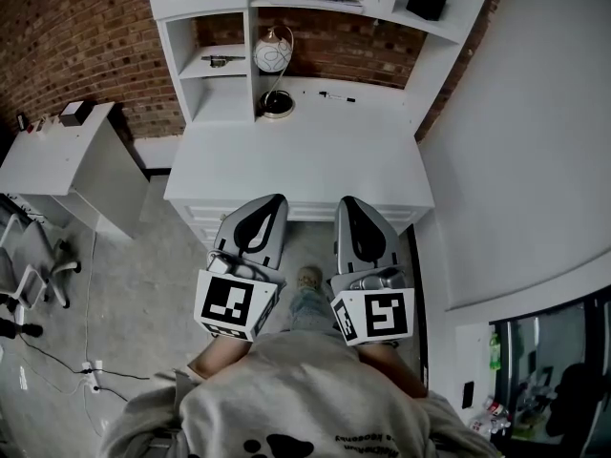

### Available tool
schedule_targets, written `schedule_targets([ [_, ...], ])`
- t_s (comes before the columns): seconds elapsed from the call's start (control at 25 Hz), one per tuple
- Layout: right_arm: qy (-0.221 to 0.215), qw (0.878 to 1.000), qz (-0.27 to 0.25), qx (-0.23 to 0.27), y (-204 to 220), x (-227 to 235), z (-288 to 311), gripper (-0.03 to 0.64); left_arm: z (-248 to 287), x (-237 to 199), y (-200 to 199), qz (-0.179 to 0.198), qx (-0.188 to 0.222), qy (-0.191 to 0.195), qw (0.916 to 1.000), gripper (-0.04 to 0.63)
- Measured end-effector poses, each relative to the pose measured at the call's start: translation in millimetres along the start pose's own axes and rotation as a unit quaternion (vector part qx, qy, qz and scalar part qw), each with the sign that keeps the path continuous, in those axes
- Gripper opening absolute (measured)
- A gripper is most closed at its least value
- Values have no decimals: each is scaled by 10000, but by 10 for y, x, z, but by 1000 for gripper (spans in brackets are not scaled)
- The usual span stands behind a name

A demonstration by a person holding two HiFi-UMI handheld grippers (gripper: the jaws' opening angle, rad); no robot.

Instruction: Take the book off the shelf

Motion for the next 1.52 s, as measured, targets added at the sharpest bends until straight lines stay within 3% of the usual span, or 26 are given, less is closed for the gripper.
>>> schedule_targets([
  [0.88,-120,9999,88,50,406,509,1349,20,1223,-703,-2,-55,15,56,10000,9],
  [1.52,-445,9987,224,71,885,1233,2570,20,2468,-1179,25,-45,7,-296,9996,9],
])
Point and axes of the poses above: the fingertips, and each gripper's own axes: z forward along the fingers, x to its right, y out of its underside, the point moved 6 cm from there along -z, backward along the fingers, and after that the axes turned 11 degrees about -z, right-handed, at the moved point
